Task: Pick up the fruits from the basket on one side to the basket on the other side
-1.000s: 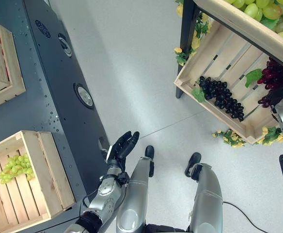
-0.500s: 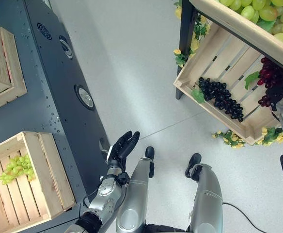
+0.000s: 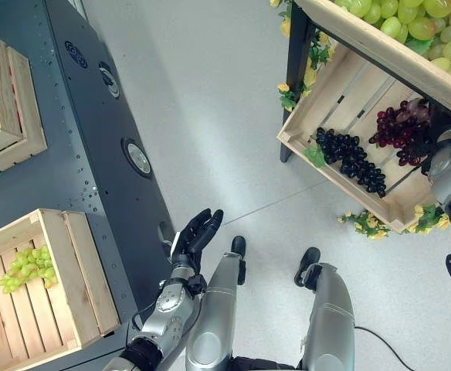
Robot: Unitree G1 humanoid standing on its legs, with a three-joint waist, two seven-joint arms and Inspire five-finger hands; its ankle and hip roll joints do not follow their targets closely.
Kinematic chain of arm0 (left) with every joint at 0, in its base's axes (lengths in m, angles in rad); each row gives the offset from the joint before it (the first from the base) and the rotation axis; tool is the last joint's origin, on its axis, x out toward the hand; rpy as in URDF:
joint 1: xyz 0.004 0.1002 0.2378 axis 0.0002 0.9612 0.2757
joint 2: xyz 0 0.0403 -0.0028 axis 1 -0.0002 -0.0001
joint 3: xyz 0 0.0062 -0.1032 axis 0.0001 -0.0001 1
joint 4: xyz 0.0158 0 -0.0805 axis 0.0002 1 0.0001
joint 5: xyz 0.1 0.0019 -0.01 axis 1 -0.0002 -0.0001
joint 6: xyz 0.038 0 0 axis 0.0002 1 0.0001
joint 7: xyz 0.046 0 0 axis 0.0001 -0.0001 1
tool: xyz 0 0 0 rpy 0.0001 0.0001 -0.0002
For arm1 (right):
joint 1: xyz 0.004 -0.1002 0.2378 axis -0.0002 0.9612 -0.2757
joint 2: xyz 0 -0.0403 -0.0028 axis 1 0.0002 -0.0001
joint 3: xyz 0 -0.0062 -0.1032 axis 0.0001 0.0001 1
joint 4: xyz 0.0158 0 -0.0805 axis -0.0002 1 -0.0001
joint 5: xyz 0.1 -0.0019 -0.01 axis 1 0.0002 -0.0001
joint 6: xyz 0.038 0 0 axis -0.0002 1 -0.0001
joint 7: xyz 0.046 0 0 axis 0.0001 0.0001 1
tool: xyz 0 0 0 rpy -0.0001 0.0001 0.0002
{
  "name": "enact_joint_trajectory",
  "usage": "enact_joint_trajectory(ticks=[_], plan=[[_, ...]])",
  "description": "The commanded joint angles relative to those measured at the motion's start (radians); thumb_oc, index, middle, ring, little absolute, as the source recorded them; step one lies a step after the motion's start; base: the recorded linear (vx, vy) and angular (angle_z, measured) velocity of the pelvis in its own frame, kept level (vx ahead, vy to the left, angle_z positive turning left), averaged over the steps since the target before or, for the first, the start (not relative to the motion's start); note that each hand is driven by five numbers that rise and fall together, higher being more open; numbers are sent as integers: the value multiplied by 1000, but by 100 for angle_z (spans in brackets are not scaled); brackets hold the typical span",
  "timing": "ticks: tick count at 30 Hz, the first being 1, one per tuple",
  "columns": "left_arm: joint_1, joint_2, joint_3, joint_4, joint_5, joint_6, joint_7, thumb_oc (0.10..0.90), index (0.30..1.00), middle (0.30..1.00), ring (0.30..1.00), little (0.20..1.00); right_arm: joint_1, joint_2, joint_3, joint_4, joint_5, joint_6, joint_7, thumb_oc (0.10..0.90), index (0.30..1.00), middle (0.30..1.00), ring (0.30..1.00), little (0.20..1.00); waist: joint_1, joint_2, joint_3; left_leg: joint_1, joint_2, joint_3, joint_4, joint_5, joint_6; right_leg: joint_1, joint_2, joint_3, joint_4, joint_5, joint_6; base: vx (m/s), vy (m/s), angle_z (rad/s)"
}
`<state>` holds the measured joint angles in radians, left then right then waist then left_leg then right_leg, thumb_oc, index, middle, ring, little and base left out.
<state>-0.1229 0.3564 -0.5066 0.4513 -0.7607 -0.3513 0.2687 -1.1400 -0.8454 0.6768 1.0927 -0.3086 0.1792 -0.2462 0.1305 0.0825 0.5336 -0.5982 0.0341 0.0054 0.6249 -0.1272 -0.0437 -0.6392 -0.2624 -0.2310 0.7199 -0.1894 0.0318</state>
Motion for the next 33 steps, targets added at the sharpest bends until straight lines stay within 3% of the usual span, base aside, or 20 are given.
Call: enact_joint_trajectory(ticks=[1, 7, 10, 15, 19, 22, 25, 26, 33], plan=[[19, 45, 0, -101, 0, -99, 4, 800, 900, 900, 900, 900, -171, -134, 28, -20, 26, 71, -51, 800, 900, 900, 900, 900, 11, 4, -14, 18, -20, 45, 22, -57, 67, 86, 21, -10, -19, 20, -27, 0, 0, 0], [11, 37, 3, -101, 10, -90, 3, 800, 900, 900, 900, 900, -156, -108, -16, 34, 56, 120, -43, 800, 900, 900, 900, 900, 15, 6, -14, 18, -22, 45, 20, -59, 70, 85, 21, -11, -24, 22, -27, 0, 0, 0], [12, 33, 1, -100, 11, -93, 3, 800, 900, 900, 900, 900, -152, -100, -33, 45, 90, 108, -57, 800, 900, 900, 900, 900, 13, 8, -14, 21, -23, 45, 18, -61, 70, 84, 22, -9, -22, 22, -28, 0, 0, 0], [11, 23, 0, -103, 15, -91, 14, 800, 900, 900, 900, 900, -128, -81, -95, 26, 264, 20, -97, 800, 900, 900, 900, 900, 9, 6, -14, 35, -22, 47, 15, -64, 69, 95, 24, -4, -26, 19, -28, 0, 7, 0], [12, 10, 11, -107, 22, -84, 21, 800, 900, 900, 900, 900, -66, -41, -202, -45, 553, -64, -101, 800, 900, 900, 900, 900, 0, 0, -14, 65, -18, 52, 7, -71, 66, 121, 23, -1, -37, 15, -30, 4, 43, -1], [7, -6, 19, -102, 29, -73, 33, 800, 900, 900, 900, 900, 17, 11, -289, -89, 665, -123, -83, 800, 900, 900, 900, 900, -10, -7, -14, 103, -13, 59, -1, -76, 61, 161, 24, 1, -55, 14, -32, 33, 51, -3], [-2, -21, 23, -87, 39, -67, 46, 800, 900, 900, 900, 900, 92, 60, -345, -129, 708, -172, -59, 800, 900, 900, 900, 900, -22, -15, -14, 148, -5, 65, -13, -78, 58, 212, 24, 2, -83, 19, -33, 22, 40, -4], [-9, -23, 27, -84, 41, -66, 47, 800, 900, 900, 900, 900, 99, 69, -355, -134, 711, -184, -59, 800, 900, 900, 900, 900, -24, -16, -14, 142, -4, 72, -28, -47, 64, 210, 22, -8, -105, 49, -43, -16, 49, -2], [-24, -53, 45, -26, 71, -56, 66, 800, 900, 900, 900, 900, 261, 214, -378, -289, 740, -295, -47, 800, 900, 900, 900, 900, -47, -39, -14, 288, 16, 89, -95, -37, 49, 364, 23, 4, -206, 74, -26, 50, 27, -6]])
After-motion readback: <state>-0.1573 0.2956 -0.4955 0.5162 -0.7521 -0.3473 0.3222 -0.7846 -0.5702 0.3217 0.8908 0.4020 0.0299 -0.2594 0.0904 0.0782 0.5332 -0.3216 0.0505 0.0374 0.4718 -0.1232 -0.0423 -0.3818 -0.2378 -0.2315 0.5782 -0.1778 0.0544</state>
